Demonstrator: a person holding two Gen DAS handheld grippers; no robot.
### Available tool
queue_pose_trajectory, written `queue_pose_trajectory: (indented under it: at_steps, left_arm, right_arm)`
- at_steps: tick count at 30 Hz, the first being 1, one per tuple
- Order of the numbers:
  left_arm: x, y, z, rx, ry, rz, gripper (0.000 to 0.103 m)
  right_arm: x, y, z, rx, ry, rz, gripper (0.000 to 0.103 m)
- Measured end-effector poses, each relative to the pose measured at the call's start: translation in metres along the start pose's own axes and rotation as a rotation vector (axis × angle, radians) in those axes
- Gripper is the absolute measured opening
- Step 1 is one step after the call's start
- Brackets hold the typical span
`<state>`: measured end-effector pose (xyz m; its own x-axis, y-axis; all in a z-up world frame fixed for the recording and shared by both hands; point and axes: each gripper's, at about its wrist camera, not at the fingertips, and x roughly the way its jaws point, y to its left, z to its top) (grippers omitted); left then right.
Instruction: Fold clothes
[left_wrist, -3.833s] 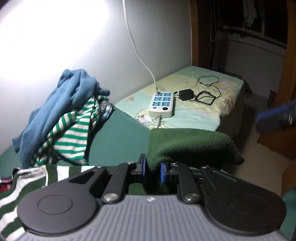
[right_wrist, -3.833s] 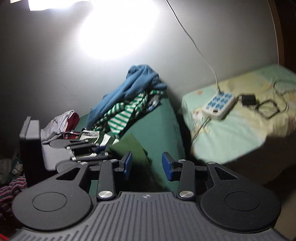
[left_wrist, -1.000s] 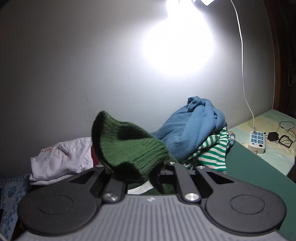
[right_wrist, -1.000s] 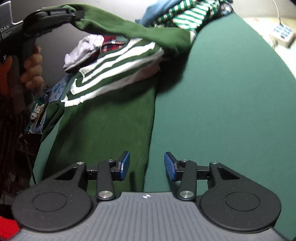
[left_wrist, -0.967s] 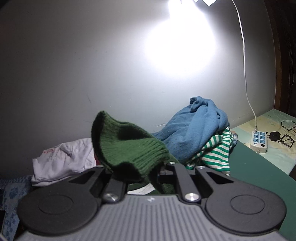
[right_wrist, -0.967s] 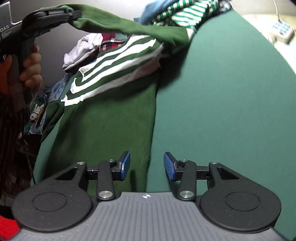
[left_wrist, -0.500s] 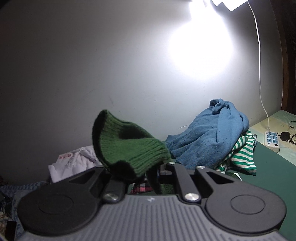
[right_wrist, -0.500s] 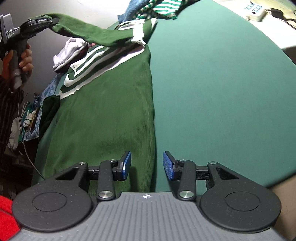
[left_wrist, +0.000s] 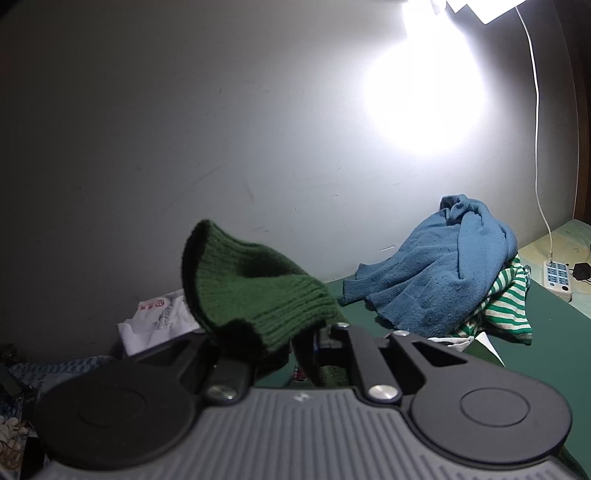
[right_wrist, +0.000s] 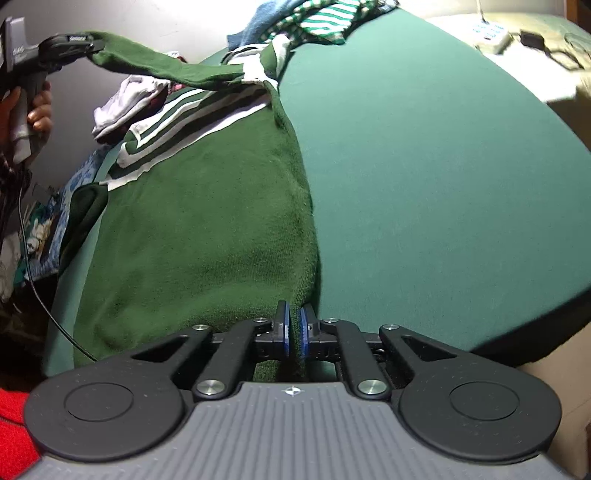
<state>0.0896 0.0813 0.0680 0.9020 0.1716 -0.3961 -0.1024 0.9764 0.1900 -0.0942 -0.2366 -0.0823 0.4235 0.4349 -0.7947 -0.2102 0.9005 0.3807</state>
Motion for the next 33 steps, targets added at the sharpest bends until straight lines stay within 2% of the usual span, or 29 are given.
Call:
queue_pose_trajectory:
  at_steps: [7, 16, 24, 30, 33]
  left_arm:
    - [-0.005, 0.019, 0.010, 0.013, -0.008, 0.036, 0.009]
    - [0.002, 0.032, 0.013, 0.040, 0.001, 0.075, 0.009]
    - [0.004, 0.050, -0.005, 0.040, 0.044, 0.131, 0.010]
    - [0.002, 0.058, -0.024, 0.037, 0.070, 0.149, 0.010]
    - [0.004, 0.060, -0.035, 0.040, 0.090, 0.158, 0.010]
  right_arm:
    - [-0.005, 0.027, 0.006, -0.161, 0.009, -0.026, 0.007]
    - [-0.005, 0.061, 0.003, -0.299, 0.047, 0.045, 0.007]
    - [0.008, 0.088, -0.006, -0.411, 0.089, 0.063, 0.007]
    - [0.015, 0.092, -0.013, -0.464, 0.142, 0.024, 0.007]
    - [0.016, 0.092, -0.016, -0.472, 0.156, 0.040, 0.008]
